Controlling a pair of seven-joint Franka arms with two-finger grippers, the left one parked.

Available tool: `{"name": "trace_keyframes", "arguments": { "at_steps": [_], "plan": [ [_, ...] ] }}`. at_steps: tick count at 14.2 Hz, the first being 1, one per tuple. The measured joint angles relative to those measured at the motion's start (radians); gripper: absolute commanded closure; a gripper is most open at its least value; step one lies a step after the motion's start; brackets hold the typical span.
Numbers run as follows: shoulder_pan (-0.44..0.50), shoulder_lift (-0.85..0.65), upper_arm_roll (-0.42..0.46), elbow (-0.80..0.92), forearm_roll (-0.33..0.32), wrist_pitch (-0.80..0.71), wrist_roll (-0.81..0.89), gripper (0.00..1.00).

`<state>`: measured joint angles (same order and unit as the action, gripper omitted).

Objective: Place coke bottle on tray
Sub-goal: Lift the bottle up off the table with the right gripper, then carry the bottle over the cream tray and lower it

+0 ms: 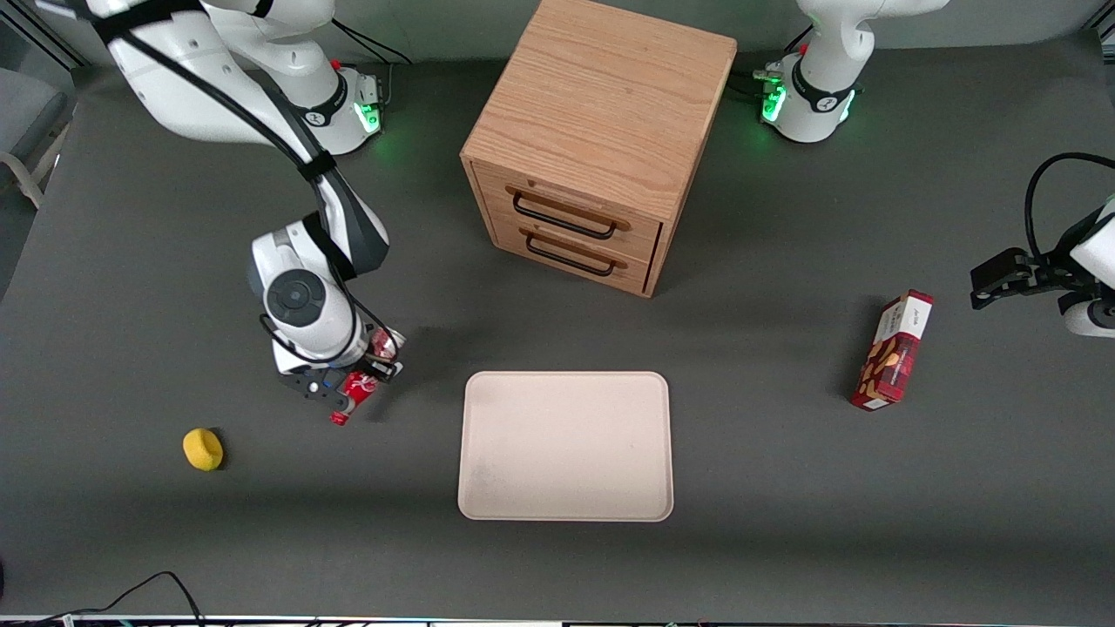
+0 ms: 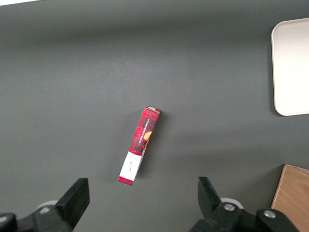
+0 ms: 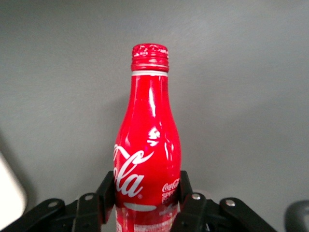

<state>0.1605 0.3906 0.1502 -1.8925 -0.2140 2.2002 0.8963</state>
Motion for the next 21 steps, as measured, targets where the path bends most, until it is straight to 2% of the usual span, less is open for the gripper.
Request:
{"name": "trace_keyframes", "arguments": {
  "at_steps": [2,3,8,12,16,21],
  "plan": [
    [-0.007,-0.099,0.000,0.037,0.083,-0.162,-0.097,1.00],
    [-0.013,-0.150,0.000,0.054,0.100,-0.241,-0.134,1.00],
    [-0.053,-0.289,-0.003,0.243,0.151,-0.614,-0.368,1.00],
    [-0.062,-0.277,-0.004,0.395,0.155,-0.711,-0.458,1.00],
    [-0.034,-0.106,0.016,0.529,0.157,-0.711,-0.474,1.00],
    [0.112,0.252,0.013,0.773,0.157,-0.616,-0.470,1.00]
  ]
}}
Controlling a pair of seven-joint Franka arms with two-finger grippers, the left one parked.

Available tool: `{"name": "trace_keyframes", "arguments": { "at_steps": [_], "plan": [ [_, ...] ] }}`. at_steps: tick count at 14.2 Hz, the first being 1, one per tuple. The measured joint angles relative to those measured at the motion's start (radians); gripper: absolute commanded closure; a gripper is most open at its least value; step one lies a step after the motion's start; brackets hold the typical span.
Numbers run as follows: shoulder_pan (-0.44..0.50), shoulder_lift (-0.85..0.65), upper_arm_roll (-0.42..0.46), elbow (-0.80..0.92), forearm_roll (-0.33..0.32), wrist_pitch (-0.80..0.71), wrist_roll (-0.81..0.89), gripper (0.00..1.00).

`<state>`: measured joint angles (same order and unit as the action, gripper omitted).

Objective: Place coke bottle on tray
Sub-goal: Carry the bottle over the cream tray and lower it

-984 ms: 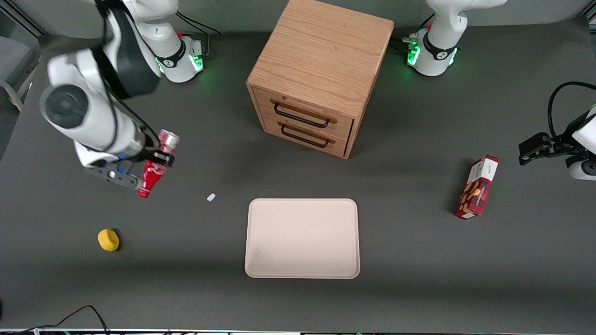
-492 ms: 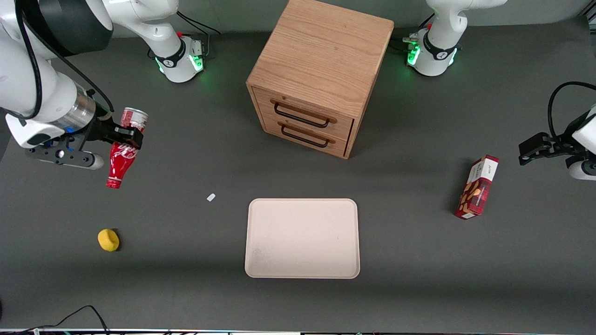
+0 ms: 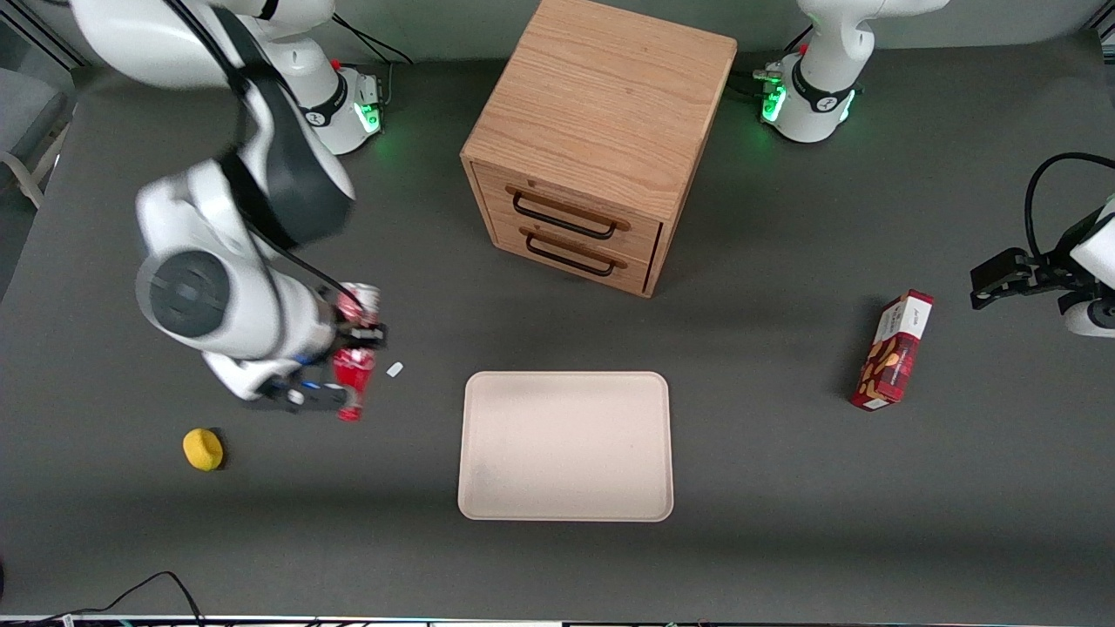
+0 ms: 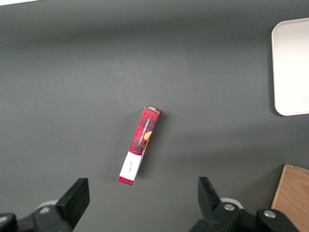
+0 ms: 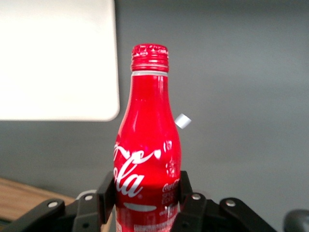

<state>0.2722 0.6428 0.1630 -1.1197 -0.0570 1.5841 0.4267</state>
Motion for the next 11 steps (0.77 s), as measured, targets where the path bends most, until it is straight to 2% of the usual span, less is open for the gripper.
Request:
{"name": "trace_keyframes", "arguments": {
  "at_steps": [7,11],
  "plan": [
    [0.137,0.279,-0.066,0.078,-0.008,0.320,0.000,1.00],
    [0.146,0.356,-0.092,0.090,-0.009,0.428,0.006,1.00]
  ]
}}
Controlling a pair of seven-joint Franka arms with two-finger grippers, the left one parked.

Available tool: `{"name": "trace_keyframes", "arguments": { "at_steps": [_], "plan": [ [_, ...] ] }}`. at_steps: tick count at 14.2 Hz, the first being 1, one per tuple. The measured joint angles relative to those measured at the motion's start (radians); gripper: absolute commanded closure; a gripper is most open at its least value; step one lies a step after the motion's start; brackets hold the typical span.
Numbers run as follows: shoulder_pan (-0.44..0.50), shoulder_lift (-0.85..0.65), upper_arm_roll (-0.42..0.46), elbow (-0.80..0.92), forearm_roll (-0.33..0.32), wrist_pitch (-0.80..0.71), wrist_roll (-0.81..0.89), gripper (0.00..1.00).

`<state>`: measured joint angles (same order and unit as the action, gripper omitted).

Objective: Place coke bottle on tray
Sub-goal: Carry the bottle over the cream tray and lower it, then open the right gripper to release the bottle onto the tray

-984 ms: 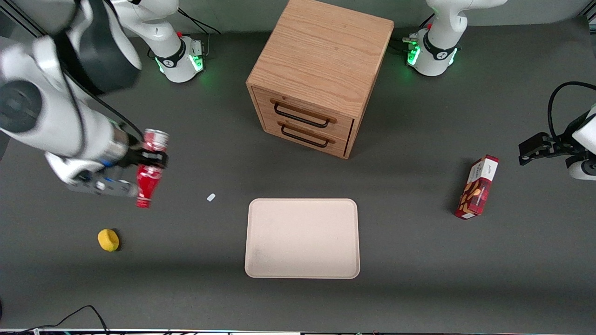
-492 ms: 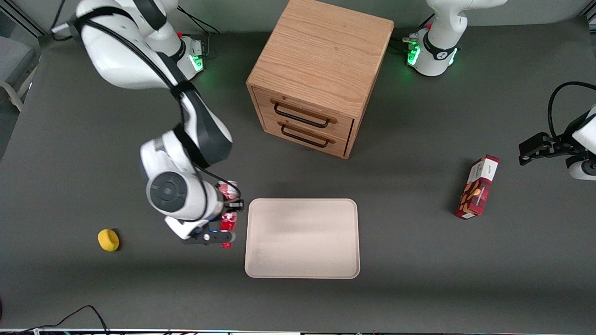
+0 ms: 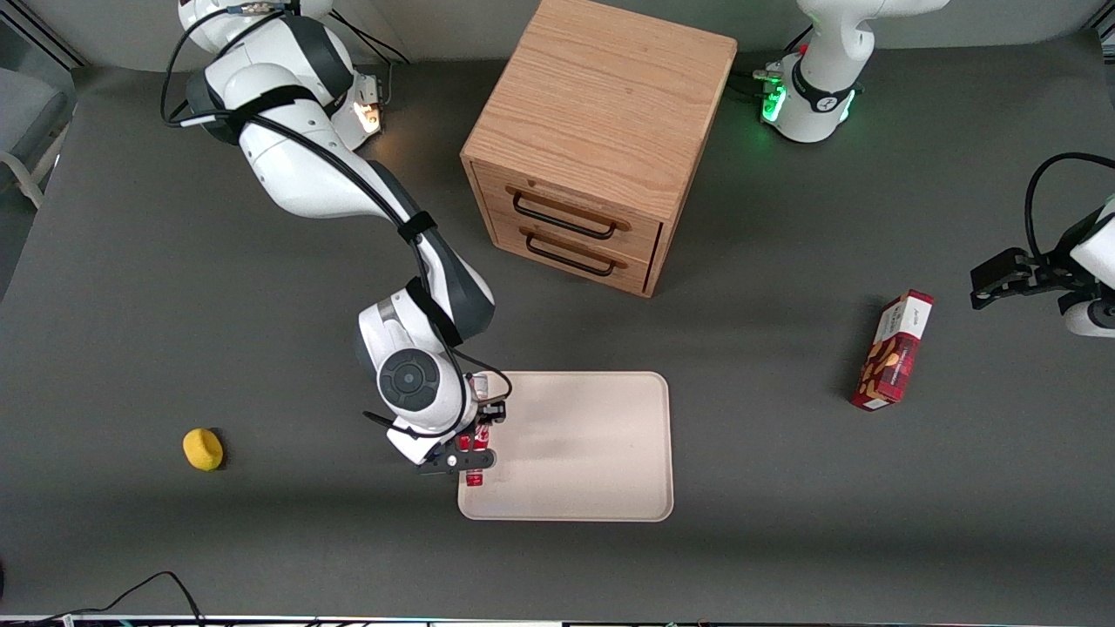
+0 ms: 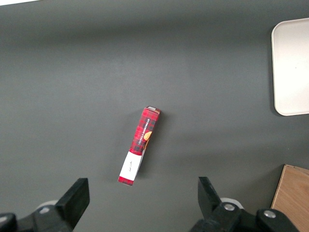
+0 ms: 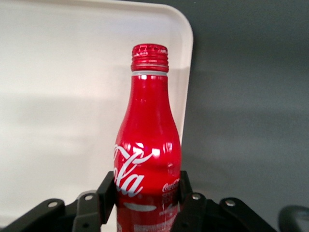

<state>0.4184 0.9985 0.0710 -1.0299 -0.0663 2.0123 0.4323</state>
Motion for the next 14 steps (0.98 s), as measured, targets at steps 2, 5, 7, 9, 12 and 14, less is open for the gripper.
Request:
{"name": "trace_keyframes", "arguments": {
  "at_steps": [2,5,7,9,12,14],
  "plan": [
    [0.000,0.018,-0.007,0.001,0.000,0.039,0.021,1.00],
    [0.001,0.040,-0.011,0.002,0.000,0.083,0.054,1.00],
    [0.005,0.052,-0.011,0.004,0.000,0.093,0.063,0.83],
    [0.006,0.056,-0.011,0.006,0.000,0.095,0.065,0.00],
    [0.009,0.056,-0.012,0.012,-0.049,0.096,0.066,0.00],
    [0.012,0.056,-0.012,0.012,-0.066,0.096,0.068,0.00]
  ]
}}
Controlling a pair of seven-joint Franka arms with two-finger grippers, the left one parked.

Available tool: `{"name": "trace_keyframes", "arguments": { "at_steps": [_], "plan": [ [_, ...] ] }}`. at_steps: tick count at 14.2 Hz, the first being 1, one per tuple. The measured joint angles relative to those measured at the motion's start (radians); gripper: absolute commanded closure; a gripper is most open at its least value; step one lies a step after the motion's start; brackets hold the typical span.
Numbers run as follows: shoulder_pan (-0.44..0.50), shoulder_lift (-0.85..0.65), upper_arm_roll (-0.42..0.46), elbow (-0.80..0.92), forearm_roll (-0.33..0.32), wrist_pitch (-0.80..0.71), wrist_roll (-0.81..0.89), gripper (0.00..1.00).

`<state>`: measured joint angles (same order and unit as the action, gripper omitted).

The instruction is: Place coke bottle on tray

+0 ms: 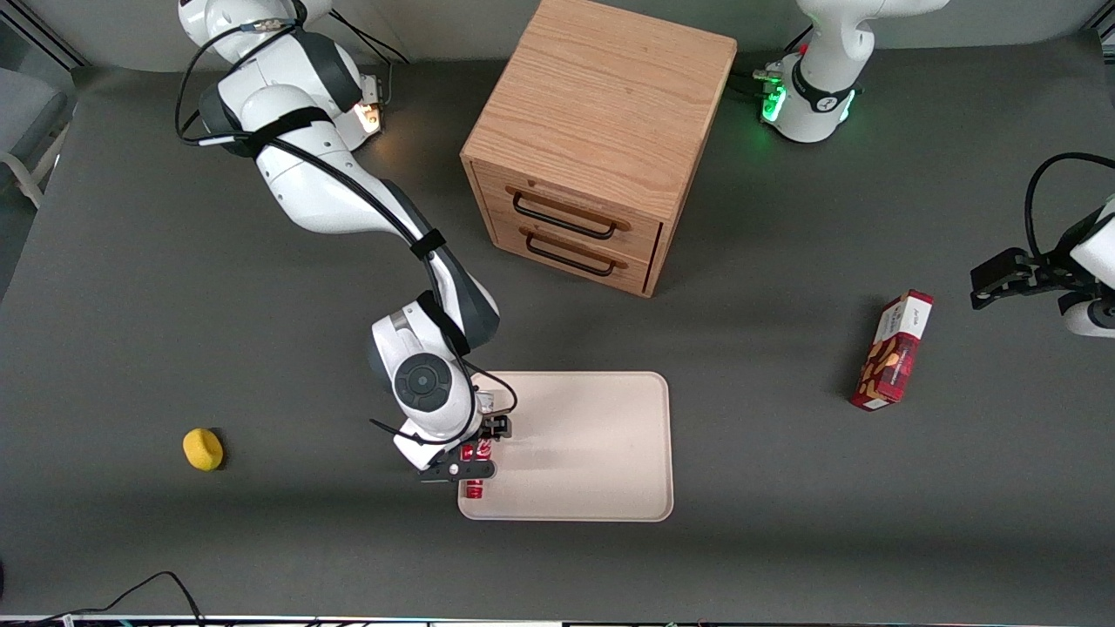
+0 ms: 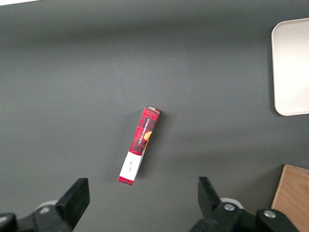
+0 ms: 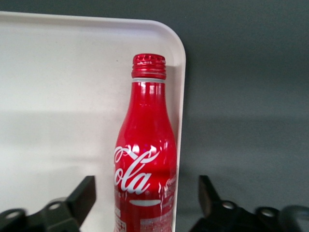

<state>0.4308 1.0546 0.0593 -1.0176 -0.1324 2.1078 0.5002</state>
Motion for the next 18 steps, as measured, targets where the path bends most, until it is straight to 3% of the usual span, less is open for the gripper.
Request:
{"name": "trace_keyframes", "arguments": {
  "at_steps": [7,10,13,18],
  "plan": [
    [0.001,-0.003,0.000,0.012,-0.004,-0.007,0.018,0.00],
    [-0.001,-0.056,-0.001,0.003,-0.004,-0.109,0.021,0.00],
    [-0.034,-0.219,0.010,-0.086,0.016,-0.264,0.017,0.00],
    [-0.153,-0.617,0.035,-0.428,0.070,-0.361,-0.135,0.00]
  ]
}}
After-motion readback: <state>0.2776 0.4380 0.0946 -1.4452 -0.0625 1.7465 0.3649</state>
